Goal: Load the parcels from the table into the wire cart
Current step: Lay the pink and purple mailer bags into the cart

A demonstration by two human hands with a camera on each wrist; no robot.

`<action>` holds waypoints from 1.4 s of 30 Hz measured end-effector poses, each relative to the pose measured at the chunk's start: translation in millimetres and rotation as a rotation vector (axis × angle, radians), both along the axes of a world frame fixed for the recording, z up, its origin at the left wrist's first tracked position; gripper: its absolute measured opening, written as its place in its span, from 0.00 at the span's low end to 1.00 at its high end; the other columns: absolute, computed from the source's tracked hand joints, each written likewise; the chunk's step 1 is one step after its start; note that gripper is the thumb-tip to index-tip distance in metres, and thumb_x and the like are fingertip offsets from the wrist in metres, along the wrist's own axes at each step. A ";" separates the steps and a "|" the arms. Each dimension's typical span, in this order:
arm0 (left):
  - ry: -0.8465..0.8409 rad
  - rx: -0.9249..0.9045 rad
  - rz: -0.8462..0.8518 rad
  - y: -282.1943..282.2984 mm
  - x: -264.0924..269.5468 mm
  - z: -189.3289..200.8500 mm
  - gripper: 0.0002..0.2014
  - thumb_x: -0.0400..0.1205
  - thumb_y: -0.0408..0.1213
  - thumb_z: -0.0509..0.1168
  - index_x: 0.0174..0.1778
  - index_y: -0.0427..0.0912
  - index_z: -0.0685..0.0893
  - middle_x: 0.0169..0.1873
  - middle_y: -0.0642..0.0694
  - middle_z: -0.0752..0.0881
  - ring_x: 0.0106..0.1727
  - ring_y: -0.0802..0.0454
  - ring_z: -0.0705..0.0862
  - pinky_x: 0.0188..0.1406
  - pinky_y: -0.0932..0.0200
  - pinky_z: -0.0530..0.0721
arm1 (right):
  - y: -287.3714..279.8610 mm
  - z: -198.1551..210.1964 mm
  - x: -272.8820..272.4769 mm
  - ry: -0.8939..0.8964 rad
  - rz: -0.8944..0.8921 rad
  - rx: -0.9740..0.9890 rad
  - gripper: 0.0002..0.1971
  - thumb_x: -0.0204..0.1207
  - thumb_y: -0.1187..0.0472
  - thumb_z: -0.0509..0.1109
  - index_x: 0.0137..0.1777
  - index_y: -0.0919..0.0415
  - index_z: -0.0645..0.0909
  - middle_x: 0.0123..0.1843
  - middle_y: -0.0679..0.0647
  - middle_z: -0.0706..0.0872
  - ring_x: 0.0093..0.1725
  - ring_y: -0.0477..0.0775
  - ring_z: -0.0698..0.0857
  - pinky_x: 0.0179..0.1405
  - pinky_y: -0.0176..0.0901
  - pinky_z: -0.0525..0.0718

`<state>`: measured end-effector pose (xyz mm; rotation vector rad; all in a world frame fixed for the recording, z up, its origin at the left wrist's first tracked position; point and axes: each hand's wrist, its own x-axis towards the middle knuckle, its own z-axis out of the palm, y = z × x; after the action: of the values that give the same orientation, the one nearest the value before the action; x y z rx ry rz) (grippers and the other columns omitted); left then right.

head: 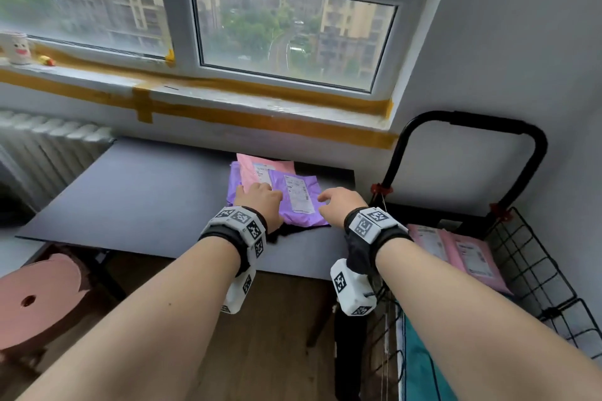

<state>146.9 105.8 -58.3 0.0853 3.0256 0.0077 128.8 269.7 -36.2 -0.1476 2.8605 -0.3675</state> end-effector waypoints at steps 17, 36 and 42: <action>-0.070 -0.079 0.018 -32.8 -116.6 -37.6 0.23 0.81 0.45 0.61 0.74 0.50 0.72 0.72 0.46 0.72 0.75 0.47 0.67 0.79 0.37 0.55 | -16.5 -46.0 -126.8 -0.095 -0.054 -0.068 0.20 0.78 0.61 0.63 0.69 0.49 0.79 0.71 0.53 0.80 0.69 0.59 0.78 0.69 0.46 0.77; -0.248 0.213 0.200 -13.2 -232.0 -98.0 0.26 0.79 0.38 0.65 0.73 0.40 0.68 0.69 0.37 0.71 0.65 0.36 0.79 0.61 0.48 0.76 | 2.0 -134.5 -230.8 -0.360 -0.232 -0.050 0.20 0.74 0.61 0.70 0.66 0.60 0.75 0.64 0.59 0.83 0.63 0.61 0.82 0.55 0.43 0.79; -0.246 0.361 0.247 -14.5 -237.7 -102.0 0.29 0.77 0.27 0.61 0.76 0.43 0.65 0.67 0.38 0.71 0.62 0.34 0.80 0.60 0.47 0.78 | 2.3 -142.2 -233.6 -0.384 -0.342 -0.116 0.25 0.73 0.66 0.72 0.70 0.60 0.72 0.66 0.60 0.81 0.65 0.62 0.81 0.58 0.45 0.79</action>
<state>-90.8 91.3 -160.4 -0.2406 2.7324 0.5425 -104.8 272.1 -178.4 0.3577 2.4770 -0.5601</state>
